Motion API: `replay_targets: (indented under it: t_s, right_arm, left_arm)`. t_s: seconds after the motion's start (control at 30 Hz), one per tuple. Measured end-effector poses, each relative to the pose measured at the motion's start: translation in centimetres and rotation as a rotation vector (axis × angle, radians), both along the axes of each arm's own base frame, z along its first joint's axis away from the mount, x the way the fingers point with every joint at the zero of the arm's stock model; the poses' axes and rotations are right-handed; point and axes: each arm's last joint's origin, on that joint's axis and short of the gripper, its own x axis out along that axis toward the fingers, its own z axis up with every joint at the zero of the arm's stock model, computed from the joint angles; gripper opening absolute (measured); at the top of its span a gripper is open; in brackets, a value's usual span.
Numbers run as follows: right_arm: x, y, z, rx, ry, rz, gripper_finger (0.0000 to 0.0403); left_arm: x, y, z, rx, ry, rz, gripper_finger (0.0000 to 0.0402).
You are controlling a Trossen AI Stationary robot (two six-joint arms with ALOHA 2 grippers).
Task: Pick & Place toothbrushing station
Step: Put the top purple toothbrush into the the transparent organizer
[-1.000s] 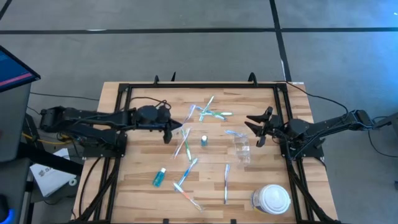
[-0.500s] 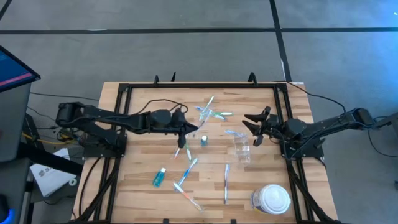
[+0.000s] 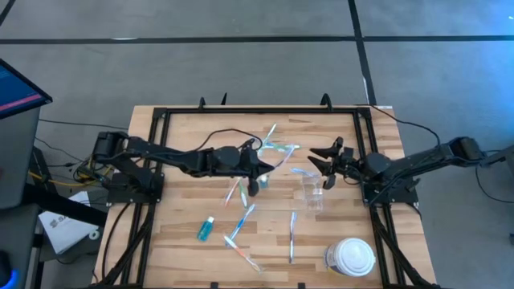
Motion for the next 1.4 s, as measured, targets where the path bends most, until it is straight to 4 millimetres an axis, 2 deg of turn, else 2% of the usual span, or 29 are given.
replay_targets:
  t_s: [0.7,1.1,1.4]
  right_arm:
    - [5.7,0.5,1.8,0.024,0.068,-0.009,0.0131]
    - [5.8,0.7,2.0,0.031,0.051,0.05,0.0131]
    - [5.8,0.3,1.7,0.022,0.096,0.028,0.0131]
  left_arm:
    - [0.5,-0.7,-0.3,0.071,0.004,0.045,0.0]
    - [0.5,-0.7,-0.3,0.08,0.006,0.064,0.0]
    - [0.5,-0.7,-0.3,0.106,0.01,0.066,0.0]
